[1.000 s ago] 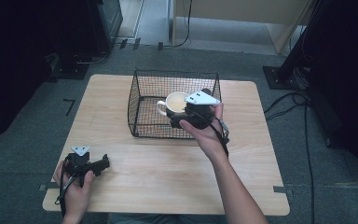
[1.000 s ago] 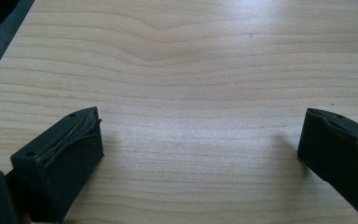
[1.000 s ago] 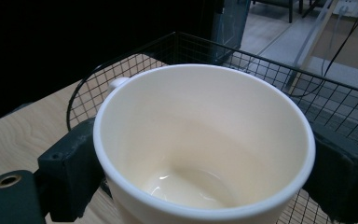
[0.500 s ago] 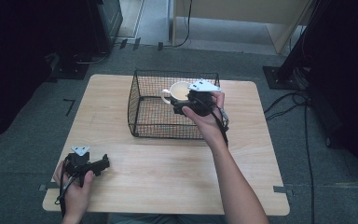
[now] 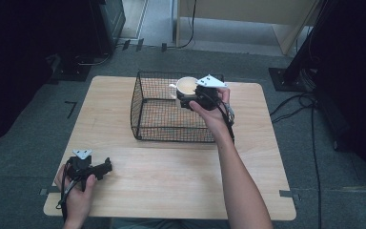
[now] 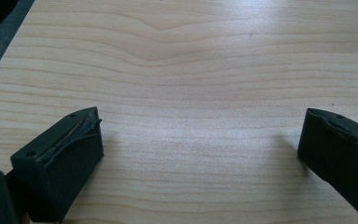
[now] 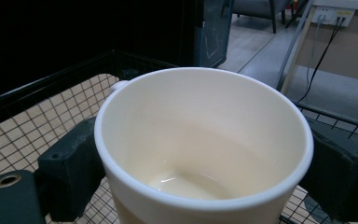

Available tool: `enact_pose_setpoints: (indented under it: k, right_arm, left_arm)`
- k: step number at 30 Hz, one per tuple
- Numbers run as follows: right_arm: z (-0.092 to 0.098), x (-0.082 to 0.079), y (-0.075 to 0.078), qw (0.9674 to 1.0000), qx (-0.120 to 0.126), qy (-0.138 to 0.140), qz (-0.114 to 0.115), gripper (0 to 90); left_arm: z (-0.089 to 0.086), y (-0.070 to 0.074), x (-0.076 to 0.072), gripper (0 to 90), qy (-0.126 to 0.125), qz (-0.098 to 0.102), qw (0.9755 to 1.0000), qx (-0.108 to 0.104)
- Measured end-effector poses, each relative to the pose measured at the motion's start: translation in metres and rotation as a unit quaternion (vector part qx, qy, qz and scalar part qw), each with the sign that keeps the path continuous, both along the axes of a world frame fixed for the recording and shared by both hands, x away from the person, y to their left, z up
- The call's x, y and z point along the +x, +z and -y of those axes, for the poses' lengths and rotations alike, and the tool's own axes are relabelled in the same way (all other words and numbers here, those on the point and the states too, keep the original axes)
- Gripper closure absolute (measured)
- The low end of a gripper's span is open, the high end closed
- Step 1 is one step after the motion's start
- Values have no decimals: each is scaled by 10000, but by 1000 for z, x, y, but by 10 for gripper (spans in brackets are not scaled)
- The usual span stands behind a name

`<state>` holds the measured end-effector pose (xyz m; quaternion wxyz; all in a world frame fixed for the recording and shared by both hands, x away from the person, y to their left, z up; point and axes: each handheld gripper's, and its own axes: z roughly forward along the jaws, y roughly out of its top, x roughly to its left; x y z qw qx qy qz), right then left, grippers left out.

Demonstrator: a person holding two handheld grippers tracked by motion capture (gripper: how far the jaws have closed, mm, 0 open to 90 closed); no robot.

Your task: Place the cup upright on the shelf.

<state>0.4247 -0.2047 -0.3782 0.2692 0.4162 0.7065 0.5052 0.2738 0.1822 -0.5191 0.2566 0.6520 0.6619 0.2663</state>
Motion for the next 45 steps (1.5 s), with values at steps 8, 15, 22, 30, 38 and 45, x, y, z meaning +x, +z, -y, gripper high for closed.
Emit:
enact_pose_setpoints:
  k: [8,15,22,30,38,45]
  right_arm:
    - [6,17,-17,9997,-116,-200,-66,98]
    - [3,26,-29,9995,-262,-101,-130,98]
    - [-1,33,-38,9993,-316,31,-209,99]
    - [-7,39,-47,9987,-322,215,-321,100]
    - [-10,40,-54,9962,-481,413,-595,100]
    - [-13,42,-58,9939,-707,430,-728,101]
  left_arm:
    - [0,0,0,1,-2,4,10000,-4]
    - [0,0,0,1,-2,5,10000,-5]
    - [0,0,0,1,-2,10,10000,-12]
    - [0,0,-1,1,-51,-1,10000,-2]
    - [0,0,-1,1,-50,4,10000,-6]
    - [0,0,-1,1,-51,-1,10000,-1]
